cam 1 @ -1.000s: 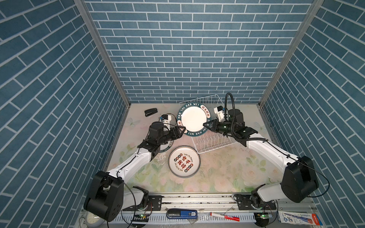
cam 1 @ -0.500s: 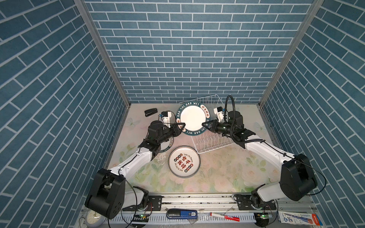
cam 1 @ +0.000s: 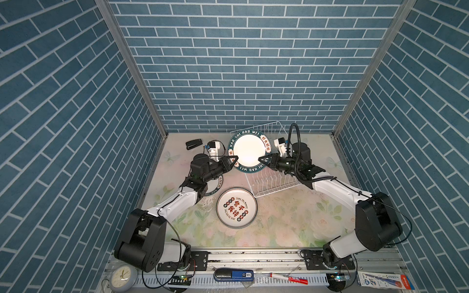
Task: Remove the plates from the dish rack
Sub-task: 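Grasp the plate rim with the left gripper while the right gripper holds it, then carry the plate down with the left gripper while the right gripper releases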
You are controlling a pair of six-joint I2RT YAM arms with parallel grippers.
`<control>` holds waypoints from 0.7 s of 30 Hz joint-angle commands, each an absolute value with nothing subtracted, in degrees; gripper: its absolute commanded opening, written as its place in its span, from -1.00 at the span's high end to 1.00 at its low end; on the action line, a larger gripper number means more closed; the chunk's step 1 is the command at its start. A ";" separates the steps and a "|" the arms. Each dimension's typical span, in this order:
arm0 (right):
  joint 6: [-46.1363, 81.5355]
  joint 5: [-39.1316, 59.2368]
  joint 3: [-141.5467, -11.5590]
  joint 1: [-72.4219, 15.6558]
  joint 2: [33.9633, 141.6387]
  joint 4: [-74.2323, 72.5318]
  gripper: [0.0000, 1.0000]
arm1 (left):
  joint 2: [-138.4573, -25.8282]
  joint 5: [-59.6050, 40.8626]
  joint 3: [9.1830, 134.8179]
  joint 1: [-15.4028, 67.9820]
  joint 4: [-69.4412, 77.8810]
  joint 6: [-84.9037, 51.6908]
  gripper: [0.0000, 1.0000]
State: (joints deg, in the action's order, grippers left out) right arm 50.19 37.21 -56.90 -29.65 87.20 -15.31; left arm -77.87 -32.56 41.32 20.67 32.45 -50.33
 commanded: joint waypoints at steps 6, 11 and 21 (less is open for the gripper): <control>42.10 32.52 -60.43 -29.27 84.07 -6.71 -0.16 | -69.65 -31.21 43.63 17.94 18.09 -41.32 1.00; 31.71 21.71 -65.78 -29.26 79.91 12.57 -0.33 | -61.53 -23.64 50.82 14.41 -7.08 -31.46 1.00; 22.16 -0.08 -69.63 -29.27 73.40 30.74 -0.45 | -53.58 -10.53 60.42 7.06 -39.83 -25.74 1.00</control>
